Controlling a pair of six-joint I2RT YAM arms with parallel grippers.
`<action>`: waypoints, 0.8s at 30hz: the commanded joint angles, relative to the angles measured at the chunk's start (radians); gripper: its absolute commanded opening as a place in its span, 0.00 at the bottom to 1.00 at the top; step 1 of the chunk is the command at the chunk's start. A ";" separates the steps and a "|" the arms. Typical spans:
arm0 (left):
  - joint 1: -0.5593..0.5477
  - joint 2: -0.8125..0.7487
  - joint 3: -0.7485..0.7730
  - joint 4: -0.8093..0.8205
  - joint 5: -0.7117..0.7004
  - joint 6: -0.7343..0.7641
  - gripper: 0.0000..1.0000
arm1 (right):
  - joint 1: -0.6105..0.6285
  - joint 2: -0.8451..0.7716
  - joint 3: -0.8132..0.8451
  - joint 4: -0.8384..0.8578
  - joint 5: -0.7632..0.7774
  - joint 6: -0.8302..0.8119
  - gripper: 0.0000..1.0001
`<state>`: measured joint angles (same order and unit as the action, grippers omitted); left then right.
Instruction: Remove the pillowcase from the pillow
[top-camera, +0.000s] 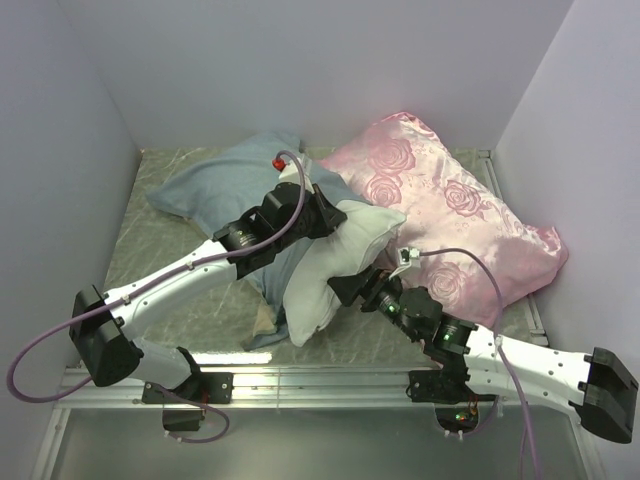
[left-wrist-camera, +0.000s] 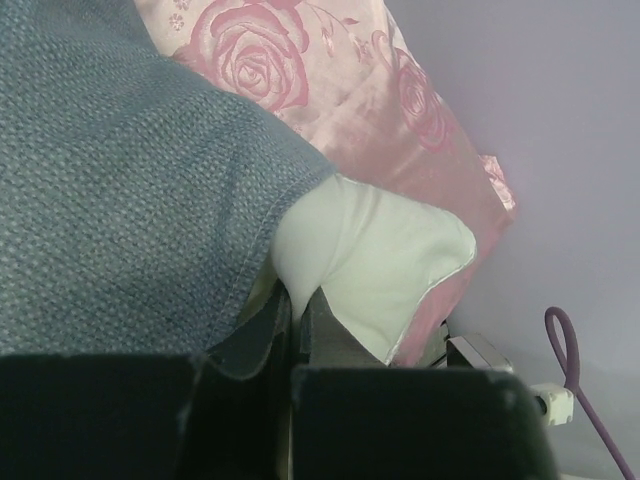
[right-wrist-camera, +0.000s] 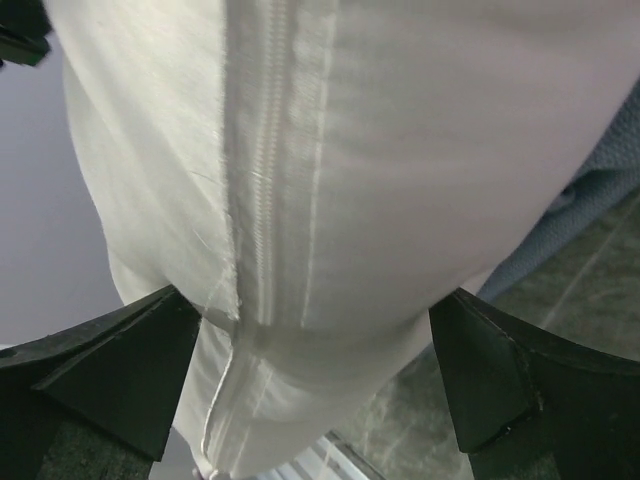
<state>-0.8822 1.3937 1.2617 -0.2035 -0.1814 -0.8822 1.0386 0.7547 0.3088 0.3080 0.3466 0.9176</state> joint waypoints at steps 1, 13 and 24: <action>-0.020 -0.025 0.001 0.127 0.092 -0.049 0.00 | 0.000 0.023 0.022 0.198 0.117 -0.039 0.98; -0.046 -0.033 0.070 0.109 0.099 -0.020 0.02 | -0.002 -0.017 0.182 0.022 0.198 -0.095 0.00; -0.038 -0.145 0.228 -0.022 -0.117 0.170 0.76 | -0.002 -0.114 0.361 -0.340 0.239 -0.134 0.00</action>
<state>-0.9188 1.3373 1.4448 -0.2012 -0.2066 -0.7883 1.0428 0.6765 0.5858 -0.0238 0.5148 0.8135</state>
